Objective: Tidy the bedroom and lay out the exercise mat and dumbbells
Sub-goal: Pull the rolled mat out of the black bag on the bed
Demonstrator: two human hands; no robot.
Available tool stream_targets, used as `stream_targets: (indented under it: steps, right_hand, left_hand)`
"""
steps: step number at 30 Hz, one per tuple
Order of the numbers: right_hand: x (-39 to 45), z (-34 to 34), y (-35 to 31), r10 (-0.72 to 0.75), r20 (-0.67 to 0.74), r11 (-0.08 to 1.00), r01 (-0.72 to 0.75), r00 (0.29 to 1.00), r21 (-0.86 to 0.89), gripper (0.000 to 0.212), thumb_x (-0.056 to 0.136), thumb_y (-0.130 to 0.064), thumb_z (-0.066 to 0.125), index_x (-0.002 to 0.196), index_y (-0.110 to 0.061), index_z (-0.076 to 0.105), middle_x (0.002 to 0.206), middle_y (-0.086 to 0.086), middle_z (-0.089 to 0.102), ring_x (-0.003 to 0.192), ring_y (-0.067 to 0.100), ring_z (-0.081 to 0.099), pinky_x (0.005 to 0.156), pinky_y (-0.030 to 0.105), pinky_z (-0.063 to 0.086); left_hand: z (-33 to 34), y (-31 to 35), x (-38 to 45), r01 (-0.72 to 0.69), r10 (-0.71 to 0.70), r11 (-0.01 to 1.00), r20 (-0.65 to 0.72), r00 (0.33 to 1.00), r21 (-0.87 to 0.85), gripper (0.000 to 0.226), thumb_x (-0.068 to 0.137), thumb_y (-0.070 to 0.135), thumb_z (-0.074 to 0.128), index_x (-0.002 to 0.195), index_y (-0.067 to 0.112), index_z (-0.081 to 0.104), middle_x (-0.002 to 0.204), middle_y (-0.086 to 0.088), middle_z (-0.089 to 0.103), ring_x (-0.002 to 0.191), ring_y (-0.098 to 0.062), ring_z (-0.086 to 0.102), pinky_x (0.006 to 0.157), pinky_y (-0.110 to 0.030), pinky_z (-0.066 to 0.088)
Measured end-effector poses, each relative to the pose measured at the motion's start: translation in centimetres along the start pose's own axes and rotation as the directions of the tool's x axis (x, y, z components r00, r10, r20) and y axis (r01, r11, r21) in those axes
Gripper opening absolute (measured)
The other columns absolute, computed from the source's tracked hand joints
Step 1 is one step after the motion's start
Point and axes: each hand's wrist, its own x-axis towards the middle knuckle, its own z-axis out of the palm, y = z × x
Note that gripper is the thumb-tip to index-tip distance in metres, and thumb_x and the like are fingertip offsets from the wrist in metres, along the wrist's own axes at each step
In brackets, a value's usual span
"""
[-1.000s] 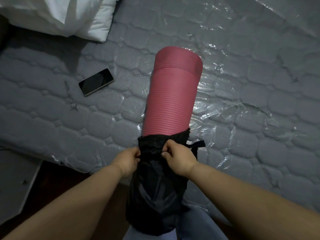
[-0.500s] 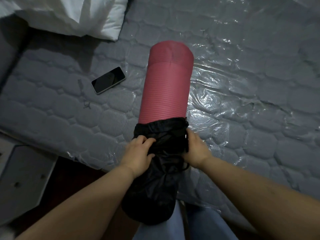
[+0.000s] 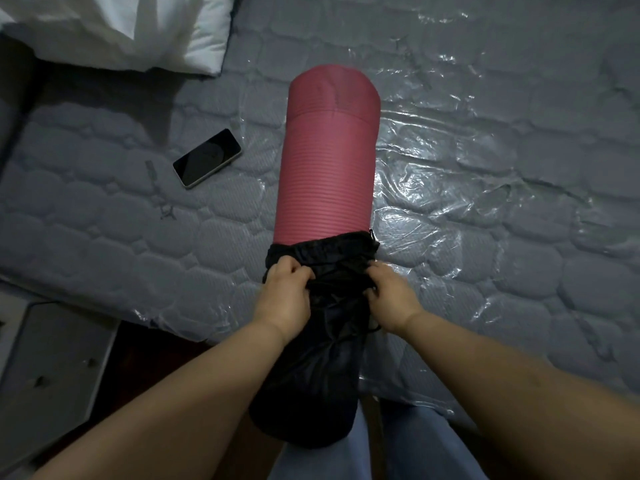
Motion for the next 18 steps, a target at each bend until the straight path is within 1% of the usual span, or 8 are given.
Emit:
stream_targets:
  steps: [2, 4, 6, 7, 10, 12, 15, 18]
  right_hand:
    - [-0.5, -1.2, 0.3, 0.078, -0.02, 0.992, -0.076, 0.997, 0.101, 0.019, 0.087, -0.004, 0.048, 0.104, -0.01, 0.054, 0.108, 0.016, 0.063, 0.102, 0.034, 0.057, 0.083, 0.033, 0.042]
    - [-0.5, -2.5, 0.4, 0.114, -0.079, 0.984, -0.101, 0.99, 0.146, 0.011, 0.089, -0.009, 0.048, 0.098, -0.016, 0.049, 0.098, 0.014, 0.064, 0.093, 0.034, 0.059, 0.077, 0.037, 0.043]
    - [-0.6, -3.5, 0.4, 0.077, -0.116, 0.993, -0.067, 0.99, 0.094, 0.01, 0.09, -0.013, 0.05, 0.098, -0.018, 0.048, 0.097, 0.012, 0.065, 0.09, 0.032, 0.059, 0.074, 0.035, 0.041]
    - [-1.0, -3.7, 0.4, 0.065, -0.105, 0.997, -0.061, 0.992, 0.043, 0.009, 0.09, -0.016, 0.051, 0.098, -0.018, 0.048, 0.096, 0.012, 0.065, 0.089, 0.032, 0.059, 0.072, 0.033, 0.038]
    - [-2.9, -2.8, 1.9, 0.106, 0.005, 0.992, -0.106, 0.994, -0.071, 0.005, 0.091, -0.021, 0.052, 0.094, -0.019, 0.048, 0.097, 0.011, 0.065, 0.092, 0.032, 0.059, 0.068, 0.03, 0.032]
    - [-4.3, -2.4, 2.7, 0.154, 0.078, 0.985, -0.148, 0.985, -0.088, 0.006, 0.092, -0.022, 0.052, 0.094, -0.019, 0.048, 0.1, 0.011, 0.064, 0.094, 0.032, 0.059, 0.07, 0.031, 0.036]
    - [-4.7, -3.2, 2.7, 0.177, 0.106, 0.982, -0.169, 0.978, -0.081, 0.01, 0.091, -0.024, 0.055, 0.091, -0.022, 0.045, 0.099, 0.009, 0.065, 0.094, 0.029, 0.059, 0.069, 0.028, 0.036]
    - [-5.0, -3.3, 1.3, 0.143, 0.072, 0.988, -0.138, 0.987, -0.068, 0.015, 0.09, -0.027, 0.056, 0.087, -0.025, 0.042, 0.098, 0.009, 0.065, 0.095, 0.029, 0.059, 0.072, 0.03, 0.039]
  left_hand:
    - [0.1, 0.4, 0.1, 0.0, -0.001, 0.999, -0.008, 1.0, -0.049, 0.027, 0.088, 0.002, 0.052, 0.112, 0.006, 0.062, 0.113, -0.008, 0.049, 0.107, -0.023, 0.046, 0.094, -0.032, 0.042]
    - [0.3, 0.9, 0.1, -0.013, 0.013, 0.995, -0.004, 1.0, -0.102, 0.025, 0.087, 0.0, 0.052, 0.11, 0.006, 0.06, 0.11, -0.009, 0.051, 0.104, -0.023, 0.048, 0.091, -0.028, 0.04]
    - [0.8, 1.2, 0.1, -0.013, 0.018, 0.99, 0.034, 0.999, -0.14, 0.024, 0.088, 0.001, 0.051, 0.11, 0.006, 0.059, 0.109, -0.01, 0.053, 0.103, -0.024, 0.051, 0.088, -0.026, 0.039]
    - [1.1, 1.0, -0.1, -0.001, 0.011, 0.99, 0.073, 0.997, -0.141, 0.023, 0.089, 0.002, 0.051, 0.111, 0.007, 0.059, 0.109, -0.01, 0.055, 0.103, -0.024, 0.053, 0.087, -0.026, 0.039]
    - [2.2, 0.7, -1.1, 0.002, 0.02, 0.994, 0.195, 0.981, -0.112, 0.024, 0.091, 0.008, 0.052, 0.114, 0.01, 0.06, 0.112, -0.009, 0.058, 0.107, -0.025, 0.054, 0.089, -0.022, 0.037]
    - [2.8, 0.8, -2.2, -0.015, 0.042, 0.995, 0.289, 0.957, -0.095, 0.025, 0.092, 0.012, 0.053, 0.116, 0.013, 0.06, 0.116, -0.007, 0.059, 0.11, -0.023, 0.054, 0.086, -0.015, 0.033]
    - [2.9, 0.7, -2.7, -0.051, 0.083, 0.994, 0.385, 0.919, -0.092, 0.027, 0.093, 0.016, 0.053, 0.12, 0.016, 0.059, 0.122, -0.005, 0.058, 0.113, -0.02, 0.054, 0.086, -0.013, 0.032]
    - [2.3, -0.2, -2.1, -0.038, 0.075, 0.994, 0.375, 0.924, -0.105, 0.03, 0.094, 0.012, 0.051, 0.123, 0.014, 0.057, 0.124, -0.007, 0.055, 0.115, -0.021, 0.052, 0.092, -0.016, 0.033]
